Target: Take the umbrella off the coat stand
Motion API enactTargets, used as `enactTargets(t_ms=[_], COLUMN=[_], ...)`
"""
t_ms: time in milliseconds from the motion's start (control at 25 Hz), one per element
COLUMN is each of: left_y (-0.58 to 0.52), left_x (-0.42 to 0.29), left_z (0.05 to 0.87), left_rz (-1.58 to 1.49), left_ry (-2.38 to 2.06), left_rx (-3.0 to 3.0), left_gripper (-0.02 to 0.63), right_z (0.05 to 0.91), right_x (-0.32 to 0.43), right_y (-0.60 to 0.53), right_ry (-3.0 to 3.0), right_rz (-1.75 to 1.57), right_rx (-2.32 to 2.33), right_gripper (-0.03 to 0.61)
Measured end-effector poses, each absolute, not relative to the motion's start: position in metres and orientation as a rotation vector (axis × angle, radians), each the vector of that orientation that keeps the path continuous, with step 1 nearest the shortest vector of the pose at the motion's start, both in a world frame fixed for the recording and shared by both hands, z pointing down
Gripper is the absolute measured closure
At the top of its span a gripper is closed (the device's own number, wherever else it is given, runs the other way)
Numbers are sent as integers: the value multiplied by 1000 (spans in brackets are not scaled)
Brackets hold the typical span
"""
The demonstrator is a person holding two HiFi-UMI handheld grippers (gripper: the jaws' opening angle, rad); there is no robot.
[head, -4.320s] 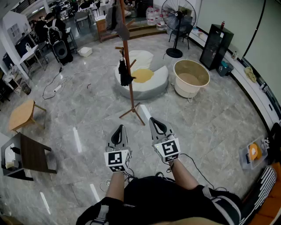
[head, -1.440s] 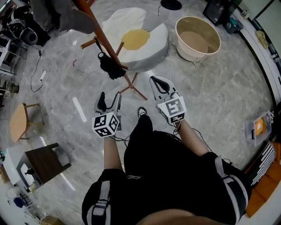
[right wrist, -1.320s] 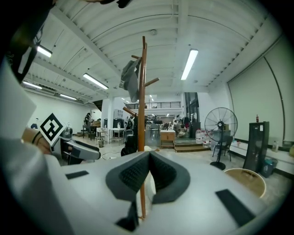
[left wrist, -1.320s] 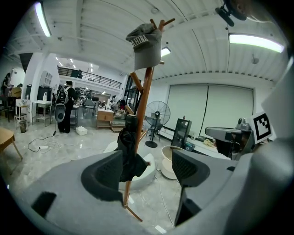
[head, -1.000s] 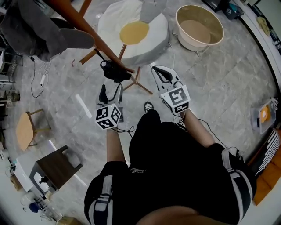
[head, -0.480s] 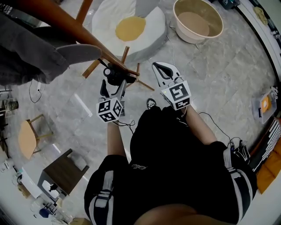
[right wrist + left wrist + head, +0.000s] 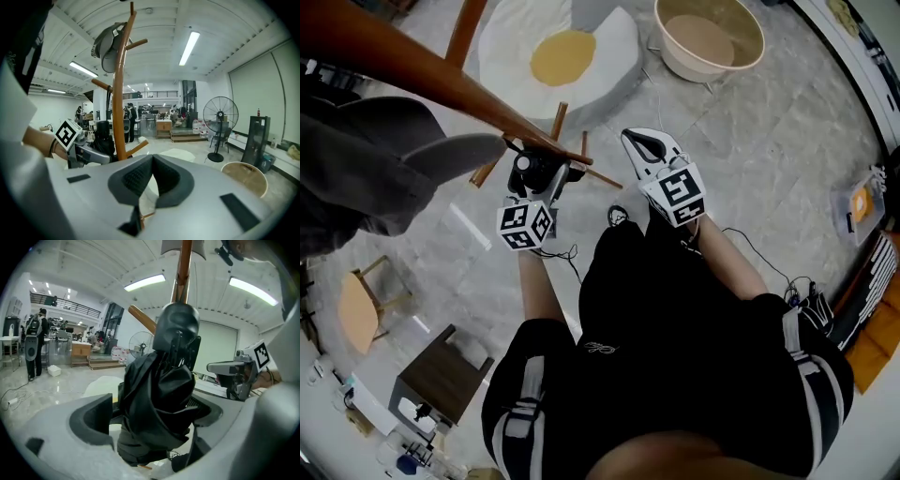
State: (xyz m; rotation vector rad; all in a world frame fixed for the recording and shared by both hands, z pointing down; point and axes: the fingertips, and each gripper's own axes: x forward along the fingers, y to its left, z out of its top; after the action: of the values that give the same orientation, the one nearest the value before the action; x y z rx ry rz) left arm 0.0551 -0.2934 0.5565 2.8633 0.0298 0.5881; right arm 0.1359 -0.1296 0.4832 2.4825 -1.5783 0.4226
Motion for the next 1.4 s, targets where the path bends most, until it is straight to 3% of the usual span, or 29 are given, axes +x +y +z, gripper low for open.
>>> enactTargets(t_ms=[400,760,1400], left_y=[-279,-291,-285], left_x=[68,72,58], left_z=[568,571,547], left_rz=[600,592,492], left_ry=[100,-44,-362], left_rx=[2870,2877,2838], left_gripper=[148,279,310], right_z=[485,493,477], right_x=[155,170,164], right_y=[-146,-167,-215], right_ry=[-1658,-1747,-2053], right_rz=[398,416,342], right_rx=[2407,2346,2100], right_gripper=[574,574,574])
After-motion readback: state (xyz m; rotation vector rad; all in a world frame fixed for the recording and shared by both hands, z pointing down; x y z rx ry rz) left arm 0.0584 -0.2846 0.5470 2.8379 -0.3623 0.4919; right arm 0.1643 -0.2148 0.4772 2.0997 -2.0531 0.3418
